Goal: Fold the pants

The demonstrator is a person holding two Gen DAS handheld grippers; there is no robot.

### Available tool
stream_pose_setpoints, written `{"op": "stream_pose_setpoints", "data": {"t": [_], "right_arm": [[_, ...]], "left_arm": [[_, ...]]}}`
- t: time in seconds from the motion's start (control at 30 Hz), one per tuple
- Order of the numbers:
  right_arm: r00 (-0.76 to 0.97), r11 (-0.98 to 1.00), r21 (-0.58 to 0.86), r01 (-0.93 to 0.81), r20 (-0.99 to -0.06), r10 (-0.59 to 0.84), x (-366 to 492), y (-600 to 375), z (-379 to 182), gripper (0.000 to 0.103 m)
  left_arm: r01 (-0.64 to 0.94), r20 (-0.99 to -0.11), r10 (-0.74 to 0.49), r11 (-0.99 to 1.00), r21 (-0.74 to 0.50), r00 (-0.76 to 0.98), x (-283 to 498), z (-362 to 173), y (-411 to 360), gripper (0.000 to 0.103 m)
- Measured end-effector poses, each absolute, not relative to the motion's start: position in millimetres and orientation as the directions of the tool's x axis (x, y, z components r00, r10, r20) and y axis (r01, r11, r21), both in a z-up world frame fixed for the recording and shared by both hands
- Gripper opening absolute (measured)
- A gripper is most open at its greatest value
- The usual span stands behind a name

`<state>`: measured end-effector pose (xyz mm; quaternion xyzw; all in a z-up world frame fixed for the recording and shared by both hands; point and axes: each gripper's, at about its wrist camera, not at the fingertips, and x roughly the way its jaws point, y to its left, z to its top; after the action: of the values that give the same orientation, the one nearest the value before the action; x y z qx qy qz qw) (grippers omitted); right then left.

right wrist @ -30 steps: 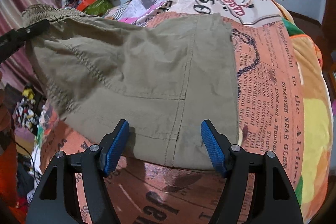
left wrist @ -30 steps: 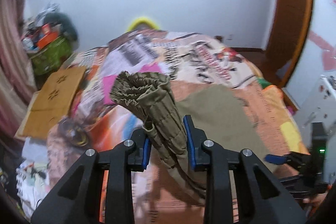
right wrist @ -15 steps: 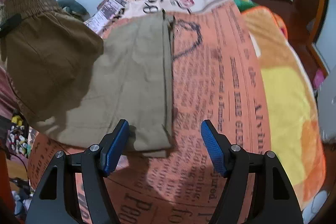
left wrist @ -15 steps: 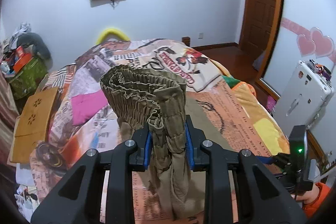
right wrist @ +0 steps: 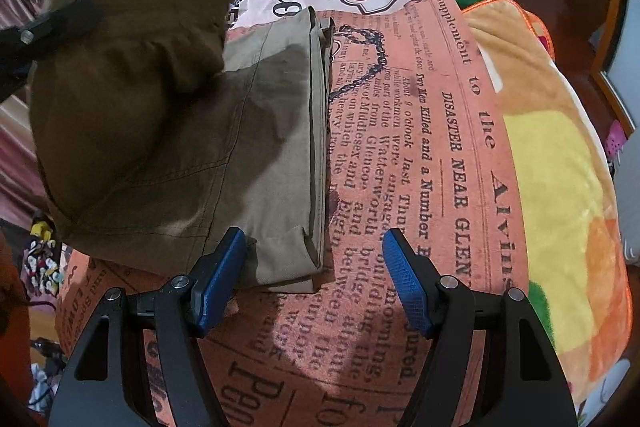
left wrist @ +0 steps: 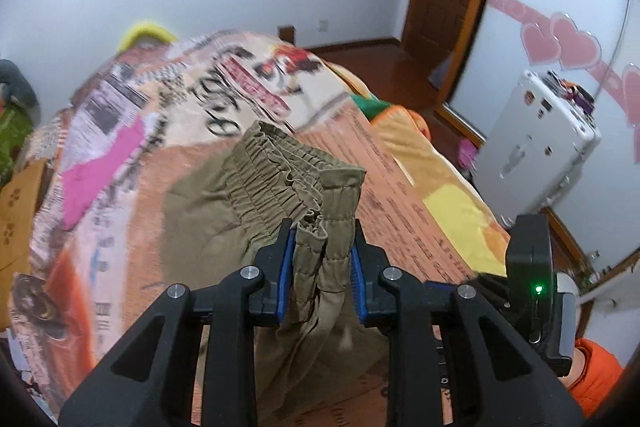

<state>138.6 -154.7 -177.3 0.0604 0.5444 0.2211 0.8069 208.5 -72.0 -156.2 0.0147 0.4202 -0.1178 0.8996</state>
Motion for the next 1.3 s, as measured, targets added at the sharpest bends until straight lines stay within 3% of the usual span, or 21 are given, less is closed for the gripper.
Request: {"op": "stream_pose_setpoints", "data": {"t": [0.3, 0.6, 0.77, 1.0, 1.1, 1.17, 1.3], "right_arm": [[0.355, 0.907, 0.316, -0.277, -0.844, 0.403, 136.4, -164.5, -163.9, 0.067], [0.424, 0.924, 0.304, -0.234, -0.823, 0.378, 133.2, -185.2, -141.3, 0.067], [0.462, 0.919, 0.307, -0.246, -0.797, 0.39, 135.6, -182.3, -124.8, 0.067], [0.478, 0.898, 0.311, -0.311, -0.766, 0.43, 141.3, -155.4, -111.4, 0.068], [0.464, 0.887, 0.311, -0.343, -0.765, 0.447, 144.8, -139.6, -115.7, 0.067], [0.44, 0.885, 0.306, -0.35, -0.78, 0.444, 148.2, -128.8, -125.8, 0.067], [0.389, 0.886, 0.322, -0.334, -0.809, 0.441, 148.0, -122.2, -146.5, 0.068]], "left_arm": [[0.27, -0.844, -0.26, 0.952, -0.143, 0.469, 216.2, -201.7, -88.7, 0.025], [0.311, -0.824, -0.338, 0.927, -0.208, 0.455, 199.1, -184.5, -79.8, 0.037], [0.285, -0.807, -0.274, 0.949, -0.137, 0.524, 184.0, -170.9, -56.7, 0.045], [0.138, -0.859, -0.135, 0.988, -0.075, 0.493, 174.0, -205.1, -5.1, 0.047], [0.113, -0.878, -0.09, 0.993, -0.042, 0.471, 163.0, -222.6, 7.7, 0.048], [0.099, -0.878, -0.078, 0.994, -0.035, 0.472, 154.4, -231.1, 12.3, 0.057], [0.083, -0.868, -0.069, 0.996, -0.032, 0.492, 146.4, -234.5, 16.4, 0.061]]}}
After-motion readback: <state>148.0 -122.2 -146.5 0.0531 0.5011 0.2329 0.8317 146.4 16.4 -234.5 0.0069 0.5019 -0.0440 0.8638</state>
